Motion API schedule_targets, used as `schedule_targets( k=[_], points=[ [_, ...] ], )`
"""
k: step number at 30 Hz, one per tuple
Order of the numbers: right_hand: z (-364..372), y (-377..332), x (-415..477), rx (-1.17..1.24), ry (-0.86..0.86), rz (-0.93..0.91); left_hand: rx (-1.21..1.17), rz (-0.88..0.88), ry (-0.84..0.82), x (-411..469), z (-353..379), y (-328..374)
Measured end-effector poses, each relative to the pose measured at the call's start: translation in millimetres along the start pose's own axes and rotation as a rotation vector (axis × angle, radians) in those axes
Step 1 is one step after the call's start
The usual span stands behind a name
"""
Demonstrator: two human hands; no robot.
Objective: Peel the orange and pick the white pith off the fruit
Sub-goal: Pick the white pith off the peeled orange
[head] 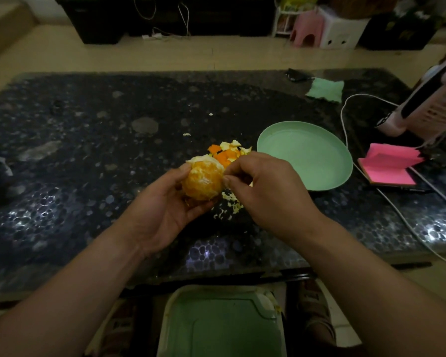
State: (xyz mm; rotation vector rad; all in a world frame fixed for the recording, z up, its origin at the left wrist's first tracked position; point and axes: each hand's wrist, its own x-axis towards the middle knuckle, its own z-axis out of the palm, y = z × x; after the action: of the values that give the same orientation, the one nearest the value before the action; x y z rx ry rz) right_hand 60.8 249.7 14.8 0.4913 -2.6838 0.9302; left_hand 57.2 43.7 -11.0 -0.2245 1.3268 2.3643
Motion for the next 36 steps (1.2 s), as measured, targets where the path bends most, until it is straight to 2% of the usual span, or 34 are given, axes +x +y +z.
schedule_targets(
  k=[5,8,16,24,36],
  points=[
    [2.5,-1.5,-0.8,-0.071,0.019,-0.052,0.096,0.004,0.016,-1.4,4.4,-1.2],
    [6.2,-2.9,-0.7,-0.062,0.053,-0.037,0.078,0.019,0.020,-4.1,8.5,-1.5],
    [3.3,-8.8,-1.3,0.251,0.134,0.065,-0.084,0.024,-0.044,-6.3,6.4,3.1],
    [-0.4,-2.8,1.6,0.291,0.051,0.148,-0.160,-0.004,-0.059,-6.0,0.5,11.3],
    [-1.6,-4.5,2.1,0.252,-0.005,0.186,-0.044,0.063,-0.006,-6.5,4.6,6.2]
  ],
)
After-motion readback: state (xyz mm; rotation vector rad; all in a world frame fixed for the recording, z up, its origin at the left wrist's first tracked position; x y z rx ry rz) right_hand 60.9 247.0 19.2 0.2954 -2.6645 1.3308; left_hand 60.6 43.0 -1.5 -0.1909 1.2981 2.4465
